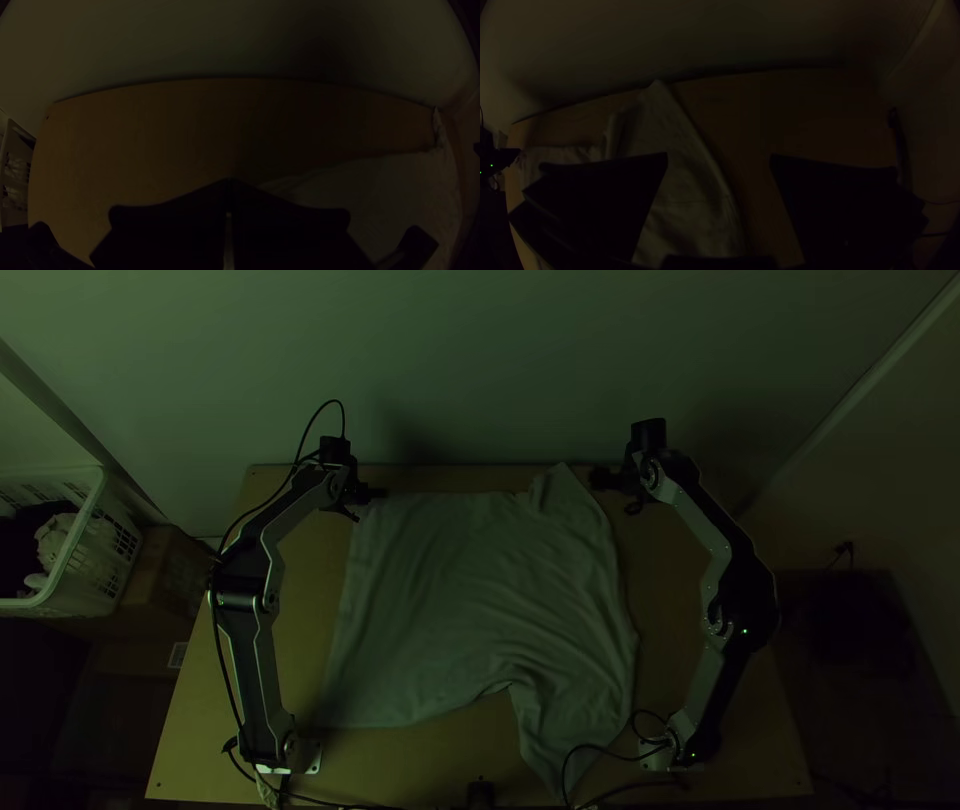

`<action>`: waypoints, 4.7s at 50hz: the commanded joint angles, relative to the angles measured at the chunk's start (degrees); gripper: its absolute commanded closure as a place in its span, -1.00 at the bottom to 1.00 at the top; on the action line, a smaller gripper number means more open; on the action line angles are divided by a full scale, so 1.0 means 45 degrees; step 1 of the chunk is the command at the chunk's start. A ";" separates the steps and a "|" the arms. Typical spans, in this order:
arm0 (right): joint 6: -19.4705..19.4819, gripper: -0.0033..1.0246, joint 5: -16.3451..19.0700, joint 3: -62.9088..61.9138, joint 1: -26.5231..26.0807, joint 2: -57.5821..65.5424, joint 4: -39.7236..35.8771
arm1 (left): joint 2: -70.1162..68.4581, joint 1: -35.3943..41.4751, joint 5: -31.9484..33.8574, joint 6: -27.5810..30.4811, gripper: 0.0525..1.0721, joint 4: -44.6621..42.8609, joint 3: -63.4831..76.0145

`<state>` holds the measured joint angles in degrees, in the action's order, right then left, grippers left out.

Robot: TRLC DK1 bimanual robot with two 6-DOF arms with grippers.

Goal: Fold the t-shirt

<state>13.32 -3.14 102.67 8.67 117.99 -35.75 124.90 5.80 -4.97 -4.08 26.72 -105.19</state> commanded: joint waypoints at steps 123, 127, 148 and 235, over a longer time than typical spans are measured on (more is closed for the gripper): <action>-0.0265 0.95 0.0052 0.6988 -0.0402 0.4912 -0.1568 | 0.0135 -0.1465 0.0382 -0.0754 0.95 0.1074 -0.2328; -0.0363 0.95 0.0052 0.6774 -0.0383 0.4756 -0.1861 | 0.0057 -0.1446 0.0402 -0.0774 0.95 0.1191 -0.1996; -0.0636 0.95 0.0052 0.6071 -0.0305 0.4404 -0.4166 | -0.0842 -0.1329 0.0519 -0.0735 0.95 0.0547 0.0426; -0.0089 0.95 -0.0006 -0.3773 0.0144 -0.2803 -0.2212 | -0.6096 -0.1094 0.0792 -0.0618 0.95 -0.1680 0.8101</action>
<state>11.75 -2.11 86.11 9.28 106.80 -45.80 99.35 0.64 -1.28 -6.66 19.90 -69.97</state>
